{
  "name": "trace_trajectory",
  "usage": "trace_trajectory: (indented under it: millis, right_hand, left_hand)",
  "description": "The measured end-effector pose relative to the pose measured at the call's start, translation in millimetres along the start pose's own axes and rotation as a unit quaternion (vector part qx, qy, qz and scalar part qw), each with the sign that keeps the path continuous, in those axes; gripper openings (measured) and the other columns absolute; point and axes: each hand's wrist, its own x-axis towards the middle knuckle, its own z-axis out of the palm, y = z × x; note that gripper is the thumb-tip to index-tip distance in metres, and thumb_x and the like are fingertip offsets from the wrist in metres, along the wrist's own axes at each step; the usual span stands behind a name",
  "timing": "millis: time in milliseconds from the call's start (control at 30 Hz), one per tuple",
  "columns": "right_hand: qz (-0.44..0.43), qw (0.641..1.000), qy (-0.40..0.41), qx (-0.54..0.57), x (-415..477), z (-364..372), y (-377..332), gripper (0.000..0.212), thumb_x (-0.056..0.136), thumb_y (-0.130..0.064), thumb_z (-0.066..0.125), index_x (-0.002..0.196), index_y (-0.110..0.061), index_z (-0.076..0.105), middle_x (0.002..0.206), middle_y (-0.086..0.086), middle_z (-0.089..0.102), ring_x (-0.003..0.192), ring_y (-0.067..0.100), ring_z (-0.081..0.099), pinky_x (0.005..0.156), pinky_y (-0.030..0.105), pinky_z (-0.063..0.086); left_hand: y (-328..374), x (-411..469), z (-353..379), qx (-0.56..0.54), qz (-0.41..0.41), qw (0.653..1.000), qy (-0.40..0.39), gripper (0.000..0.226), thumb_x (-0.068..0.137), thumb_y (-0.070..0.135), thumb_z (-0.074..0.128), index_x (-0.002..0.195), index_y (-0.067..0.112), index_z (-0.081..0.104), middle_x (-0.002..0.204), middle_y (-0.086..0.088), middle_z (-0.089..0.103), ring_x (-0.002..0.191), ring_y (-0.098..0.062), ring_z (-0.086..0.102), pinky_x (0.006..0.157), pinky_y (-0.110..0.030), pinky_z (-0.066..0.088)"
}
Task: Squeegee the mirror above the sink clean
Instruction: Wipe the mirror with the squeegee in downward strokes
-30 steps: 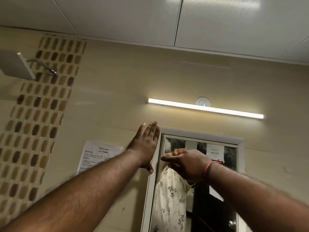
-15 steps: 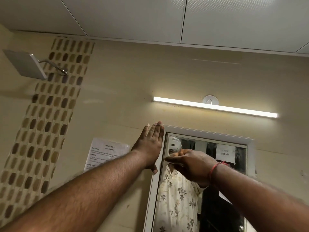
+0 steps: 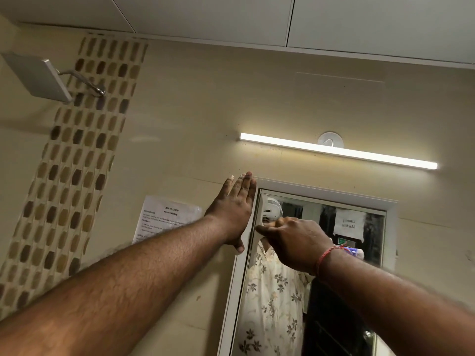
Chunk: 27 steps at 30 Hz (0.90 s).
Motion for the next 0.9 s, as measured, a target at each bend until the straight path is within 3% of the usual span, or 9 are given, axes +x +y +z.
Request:
trace_trajectory:
  millis: [267, 500, 900]
  right_hand:
    - [0.02, 1.0, 0.017, -0.003, 8.2, 12.1, -2.6, 0.044, 0.115, -0.045, 0.033, 0.156, -0.045, 0.049, 0.121, -0.002, 0.074, 0.101, 0.018, 0.074, 0.074, 0.033, 0.063]
    - [0.036, 0.999, 0.026, -0.03, 2.2, 36.5, 2.2, 0.048, 0.114, -0.053, 0.028, 0.161, -0.047, 0.032, 0.135, 0.006, 0.073, 0.114, 0.028, 0.074, 0.082, 0.039, 0.064]
    - [0.045, 0.998, 0.045, -0.019, 4.6, 42.1, 3.6, 0.046, 0.114, -0.053, 0.036, 0.16, -0.045, 0.041, 0.113, 0.001, 0.079, 0.09, 0.025, 0.077, 0.069, 0.04, 0.064]
  left_hand:
    - [1.1, -0.5, 2.1, -0.025, -0.003, 1.0, -0.004, 0.183, 0.063, 0.085, 0.087, 0.158, -0.005, -0.041, 0.17, -0.03, -0.043, 0.164, -0.044, -0.032, 0.137, -0.061, -0.007]
    - [3.8, -3.2, 0.1, 0.018, -0.008, 1.0, -0.01, 0.182, 0.064, 0.091, 0.081, 0.158, -0.008, -0.04, 0.169, -0.033, -0.042, 0.164, -0.046, -0.03, 0.136, -0.065, -0.005]
    - [21.8, -8.7, -9.1, 0.022, -0.069, 0.996, -0.059, 0.179, 0.069, 0.082, 0.085, 0.155, -0.009, -0.043, 0.171, -0.033, -0.038, 0.166, -0.048, -0.024, 0.136, -0.065, -0.008]
